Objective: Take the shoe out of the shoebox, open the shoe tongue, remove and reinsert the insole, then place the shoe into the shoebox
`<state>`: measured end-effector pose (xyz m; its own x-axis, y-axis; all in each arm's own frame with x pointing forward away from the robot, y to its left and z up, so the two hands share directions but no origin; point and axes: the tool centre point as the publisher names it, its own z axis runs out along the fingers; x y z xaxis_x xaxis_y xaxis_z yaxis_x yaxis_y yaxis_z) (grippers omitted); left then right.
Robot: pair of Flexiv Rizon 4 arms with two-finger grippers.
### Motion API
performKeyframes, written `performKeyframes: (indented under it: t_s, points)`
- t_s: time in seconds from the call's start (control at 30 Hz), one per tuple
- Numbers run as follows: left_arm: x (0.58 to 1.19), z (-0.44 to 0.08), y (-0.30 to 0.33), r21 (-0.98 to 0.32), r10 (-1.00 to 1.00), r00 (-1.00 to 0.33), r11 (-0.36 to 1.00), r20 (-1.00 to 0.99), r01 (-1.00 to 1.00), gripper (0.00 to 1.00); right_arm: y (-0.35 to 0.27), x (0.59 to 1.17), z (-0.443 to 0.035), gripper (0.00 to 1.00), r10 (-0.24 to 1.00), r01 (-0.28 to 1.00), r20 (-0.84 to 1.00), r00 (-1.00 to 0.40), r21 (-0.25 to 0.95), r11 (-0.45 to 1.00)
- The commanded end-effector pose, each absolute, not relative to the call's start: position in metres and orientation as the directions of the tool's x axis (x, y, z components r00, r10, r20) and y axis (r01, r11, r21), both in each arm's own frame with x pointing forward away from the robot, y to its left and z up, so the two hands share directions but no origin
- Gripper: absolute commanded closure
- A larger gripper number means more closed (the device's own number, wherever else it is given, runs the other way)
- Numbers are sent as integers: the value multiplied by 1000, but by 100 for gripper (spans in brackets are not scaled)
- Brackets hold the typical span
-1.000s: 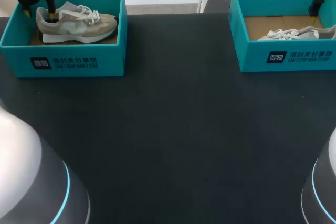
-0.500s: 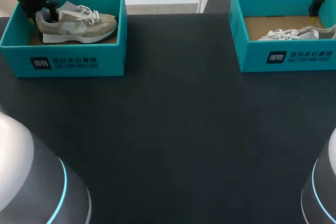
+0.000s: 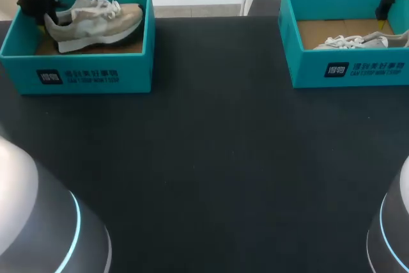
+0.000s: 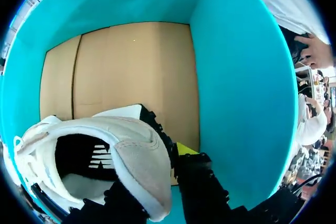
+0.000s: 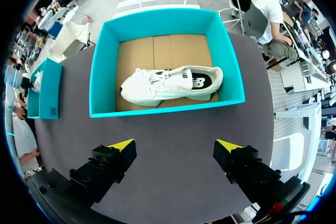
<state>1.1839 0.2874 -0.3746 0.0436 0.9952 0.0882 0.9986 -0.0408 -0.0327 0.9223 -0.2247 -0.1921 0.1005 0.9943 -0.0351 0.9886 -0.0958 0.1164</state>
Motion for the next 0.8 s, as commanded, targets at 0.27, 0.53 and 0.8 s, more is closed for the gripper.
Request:
performKeyframes:
  t_s: [0.27, 0.53, 0.8]
  points:
    - [1165, -305, 302, -114, 988, 93, -79, 125, 990, 100, -225, 922, -192, 0, 994, 989, -34, 100, 117, -96]
    - [1132, -260, 298, -27, 985, 67, -63, 161, 998, 100, -225, 922, -192, 0, 994, 989, -34, 100, 117, -96]
    - [1114, -239, 298, 24, 985, 53, -57, 164, 998, 100, -225, 922, -192, 0, 994, 989, -34, 100, 117, -96]
